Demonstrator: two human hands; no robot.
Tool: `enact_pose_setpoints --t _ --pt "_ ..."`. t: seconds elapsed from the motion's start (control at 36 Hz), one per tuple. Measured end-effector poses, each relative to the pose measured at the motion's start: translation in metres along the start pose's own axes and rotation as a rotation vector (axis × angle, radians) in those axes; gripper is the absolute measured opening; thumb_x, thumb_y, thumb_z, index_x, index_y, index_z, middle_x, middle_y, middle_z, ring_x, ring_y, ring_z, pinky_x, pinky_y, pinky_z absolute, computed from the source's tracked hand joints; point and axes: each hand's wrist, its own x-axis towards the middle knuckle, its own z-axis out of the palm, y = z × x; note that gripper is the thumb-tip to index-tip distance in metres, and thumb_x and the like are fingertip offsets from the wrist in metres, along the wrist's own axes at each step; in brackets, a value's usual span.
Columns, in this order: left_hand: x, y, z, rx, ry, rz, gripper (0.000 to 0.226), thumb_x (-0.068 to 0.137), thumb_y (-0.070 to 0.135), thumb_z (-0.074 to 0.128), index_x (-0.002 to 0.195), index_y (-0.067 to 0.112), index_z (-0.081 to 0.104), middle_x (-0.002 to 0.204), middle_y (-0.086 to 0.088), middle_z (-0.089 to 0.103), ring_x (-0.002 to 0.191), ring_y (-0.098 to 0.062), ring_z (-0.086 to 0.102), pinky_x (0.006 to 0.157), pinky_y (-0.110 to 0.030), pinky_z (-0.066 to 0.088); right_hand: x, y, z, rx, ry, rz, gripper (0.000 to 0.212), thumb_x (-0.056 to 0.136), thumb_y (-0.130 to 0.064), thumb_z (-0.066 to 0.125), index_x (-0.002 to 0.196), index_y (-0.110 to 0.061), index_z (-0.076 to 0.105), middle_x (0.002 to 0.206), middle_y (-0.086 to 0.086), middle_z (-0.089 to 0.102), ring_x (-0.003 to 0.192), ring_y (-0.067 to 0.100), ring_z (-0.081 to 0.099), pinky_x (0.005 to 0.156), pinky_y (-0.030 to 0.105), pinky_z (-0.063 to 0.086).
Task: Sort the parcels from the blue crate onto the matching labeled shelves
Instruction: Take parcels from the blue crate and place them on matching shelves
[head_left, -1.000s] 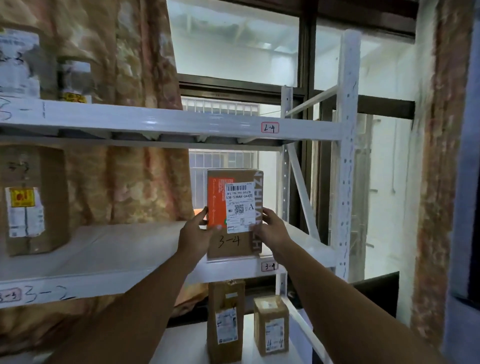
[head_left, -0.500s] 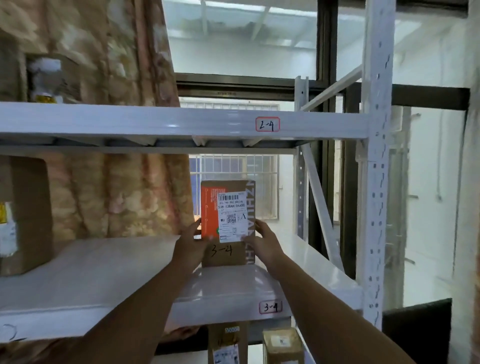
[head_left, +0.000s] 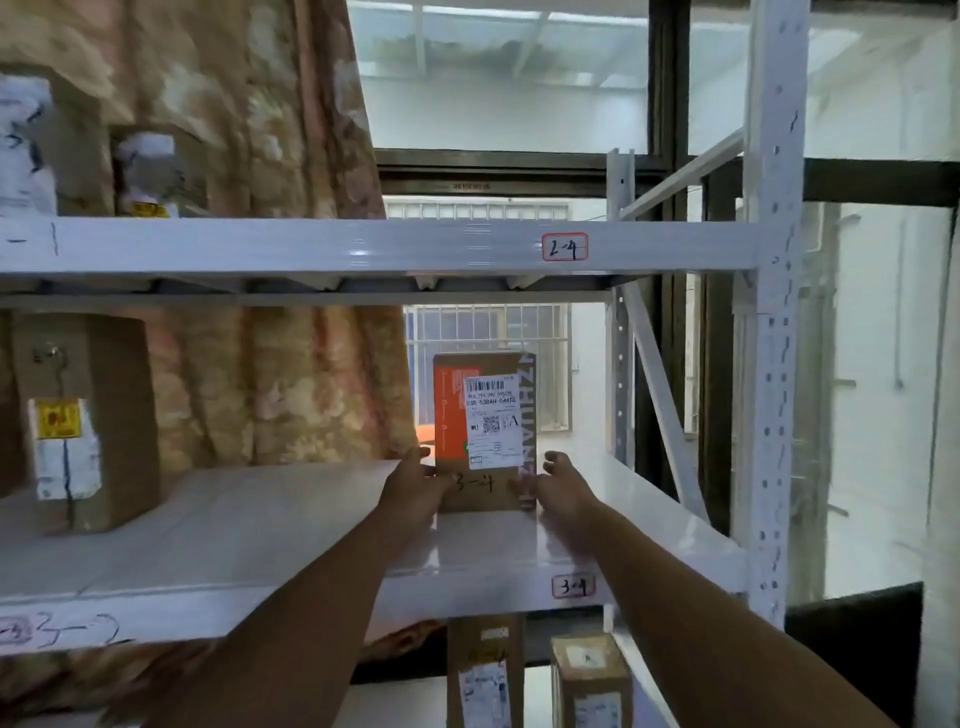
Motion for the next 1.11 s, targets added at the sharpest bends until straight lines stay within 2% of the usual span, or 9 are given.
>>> enact_pose_setpoints --t 0.08,0.17,0.25,0.36,0.44,0.64,0.81,0.94,1.11 --pt "-0.017 0.005 -0.006 0.061 -0.003 0.032 0.055 0.094 0.018 0.07 0.144 0.014 0.048 0.112 -0.005 0.064 0.097 -0.022 0.061 0.079 -0.032 0.051 -0.023 -0.007 0.0 -0.117 0.027 0.044 0.098 0.082 -0.031 0.08 0.157 -0.011 0.022 0.15 0.014 0.047 0.126 0.033 0.056 0.108 0.052 0.048" --pt "-0.041 0.01 -0.017 0.152 -0.023 0.107 0.049 0.097 0.024 0.068 0.141 0.013 0.051 0.119 -0.005 0.059 0.103 -0.023 0.058 0.073 -0.028 0.044 -0.055 -0.018 0.004 -0.235 0.061 0.065 0.098 0.083 -0.031 0.078 0.159 -0.012 0.02 0.153 0.016 0.045 0.13 0.036 0.053 0.111 0.053 0.045" --pt "-0.062 0.011 -0.034 0.407 -0.058 0.218 0.039 0.103 0.035 0.057 0.135 0.013 0.058 0.138 -0.01 0.06 0.123 -0.028 0.057 0.088 -0.03 0.045 -0.097 -0.032 0.015 -0.481 0.059 -0.004 0.072 0.1 -0.038 0.063 0.157 -0.011 0.029 0.153 0.015 0.048 0.134 0.034 0.053 0.111 0.046 0.045" --pt "-0.09 0.008 -0.06 0.793 -0.138 0.306 0.051 0.105 0.052 0.041 0.143 0.022 0.055 0.149 -0.008 0.05 0.136 -0.029 0.047 0.107 -0.042 0.045 -0.14 -0.042 0.036 -0.749 -0.005 -0.119 0.044 0.107 -0.028 0.049 0.149 -0.017 0.049 0.148 0.009 0.056 0.13 0.03 0.056 0.108 0.04 0.046" --pt "-0.119 0.009 -0.077 0.944 -0.156 0.333 0.058 0.105 0.058 0.031 0.145 0.023 0.052 0.152 -0.006 0.047 0.139 -0.03 0.042 0.11 -0.044 0.04 -0.164 -0.04 0.053 -0.918 -0.019 -0.105 0.048 0.104 -0.041 0.047 0.15 -0.026 0.049 0.154 0.006 0.052 0.134 0.03 0.053 0.113 0.047 0.043" --pt "-0.183 0.006 -0.122 1.139 -0.18 0.319 0.058 0.106 0.057 0.024 0.145 0.023 0.049 0.152 -0.005 0.045 0.139 -0.028 0.039 0.114 -0.047 0.031 -0.236 -0.054 0.094 -1.325 0.031 -0.134 0.068 0.101 -0.065 0.035 0.155 -0.024 0.04 0.16 0.007 0.044 0.142 0.031 0.046 0.114 0.048 0.04" --pt "-0.232 0.002 -0.153 1.198 -0.212 0.283 0.058 0.106 0.056 0.021 0.146 0.023 0.046 0.151 -0.006 0.046 0.138 -0.028 0.042 0.112 -0.047 0.035 -0.303 -0.063 0.119 -1.398 0.052 -0.154 0.064 0.103 -0.062 0.034 0.148 -0.019 0.049 0.152 0.007 0.052 0.139 0.029 0.048 0.114 0.047 0.036" --pt "-0.274 0.003 -0.17 1.187 -0.21 0.293 0.056 0.106 0.053 0.021 0.145 0.022 0.048 0.15 -0.006 0.048 0.137 -0.029 0.044 0.116 -0.047 0.032 -0.35 -0.064 0.126 -1.422 0.043 -0.124 0.063 0.106 -0.059 0.027 0.154 -0.021 0.044 0.161 0.005 0.042 0.151 0.028 0.033 0.123 0.046 0.02" --pt "-0.329 0.007 -0.195 1.172 -0.181 0.281 0.058 0.107 0.052 0.021 0.149 0.021 0.046 0.156 -0.005 0.043 0.14 -0.029 0.041 0.119 -0.05 0.027 -0.401 -0.063 0.138 -1.409 0.005 -0.121 0.062 0.108 -0.055 0.024 0.155 -0.019 0.042 0.162 0.006 0.041 0.152 0.029 0.03 0.124 0.047 0.019"
